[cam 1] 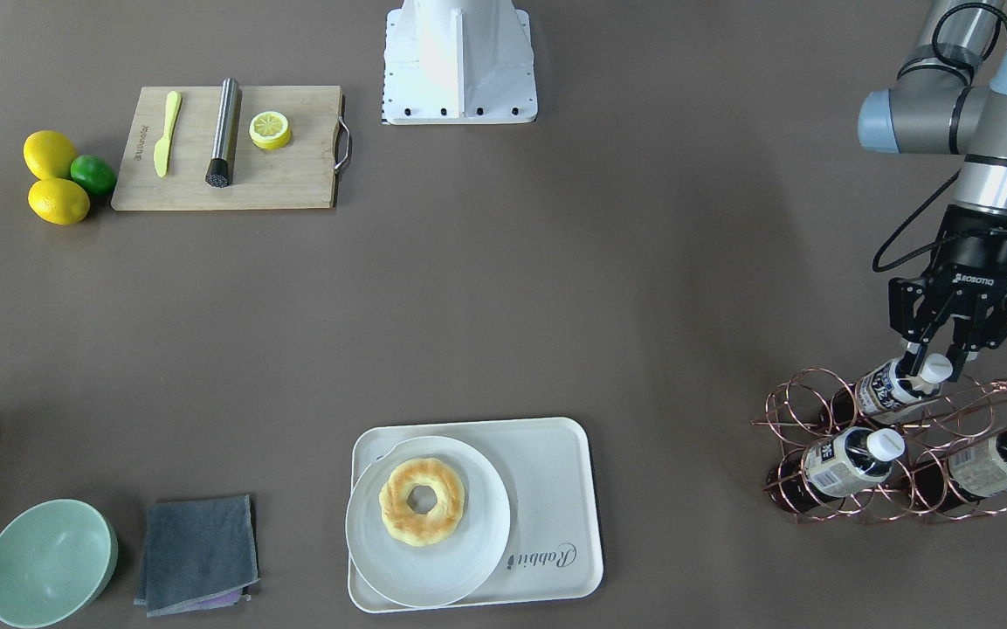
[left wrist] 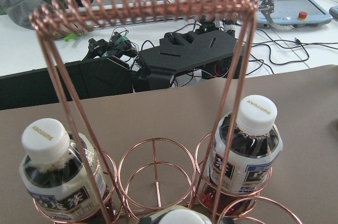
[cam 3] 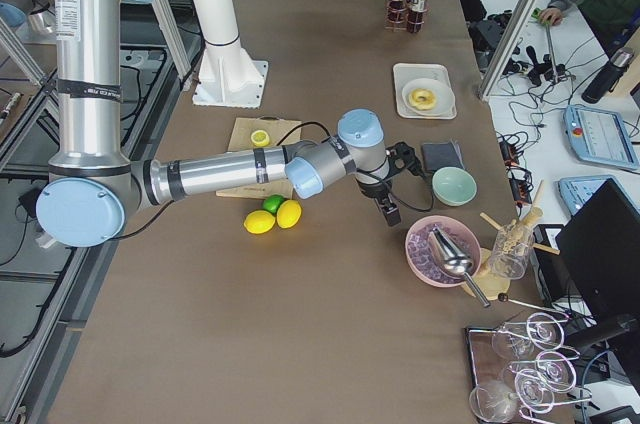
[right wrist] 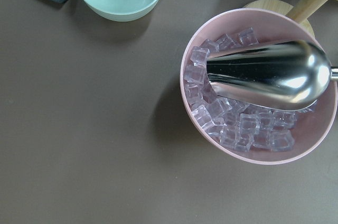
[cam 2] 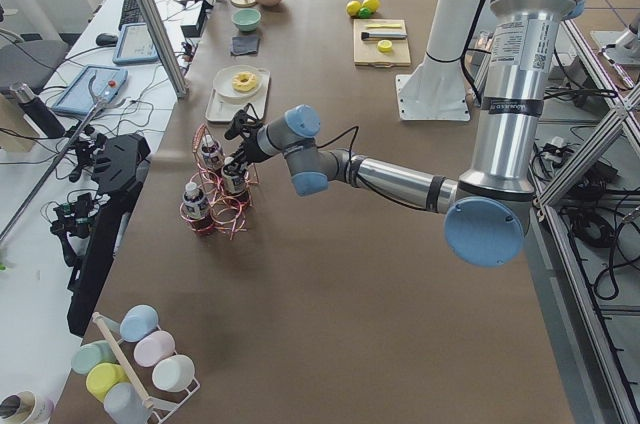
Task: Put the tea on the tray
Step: 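Lift the tea bottle up out of the copper rack with the left gripper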
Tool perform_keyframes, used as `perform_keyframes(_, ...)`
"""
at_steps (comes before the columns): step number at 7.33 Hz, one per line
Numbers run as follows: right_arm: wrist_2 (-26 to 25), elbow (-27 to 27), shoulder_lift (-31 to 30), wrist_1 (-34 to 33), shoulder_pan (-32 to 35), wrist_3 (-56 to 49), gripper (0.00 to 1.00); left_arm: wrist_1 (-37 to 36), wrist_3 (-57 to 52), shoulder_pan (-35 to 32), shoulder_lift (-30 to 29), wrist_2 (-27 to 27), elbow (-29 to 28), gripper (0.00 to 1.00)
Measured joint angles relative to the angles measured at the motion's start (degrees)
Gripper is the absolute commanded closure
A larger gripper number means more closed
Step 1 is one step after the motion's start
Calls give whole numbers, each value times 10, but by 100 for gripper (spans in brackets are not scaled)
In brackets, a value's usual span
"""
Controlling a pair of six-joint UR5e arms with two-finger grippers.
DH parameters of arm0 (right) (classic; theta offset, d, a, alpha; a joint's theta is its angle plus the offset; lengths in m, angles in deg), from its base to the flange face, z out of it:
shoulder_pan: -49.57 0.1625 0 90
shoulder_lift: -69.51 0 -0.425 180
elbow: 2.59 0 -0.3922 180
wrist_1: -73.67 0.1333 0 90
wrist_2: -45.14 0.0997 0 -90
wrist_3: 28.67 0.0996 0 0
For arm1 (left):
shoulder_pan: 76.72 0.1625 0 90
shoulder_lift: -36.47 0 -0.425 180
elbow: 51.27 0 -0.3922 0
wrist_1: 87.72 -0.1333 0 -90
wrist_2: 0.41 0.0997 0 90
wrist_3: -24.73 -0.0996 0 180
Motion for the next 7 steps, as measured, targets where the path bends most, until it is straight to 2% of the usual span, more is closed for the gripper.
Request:
perform_keyframes(5,1,-2,0,0,1,0,0,-3,0,-18,5,-15,38,100)
perform_keyframes(7,1,-2,0,0,1,0,0,-36,-1,-61,-1,-55,66,100)
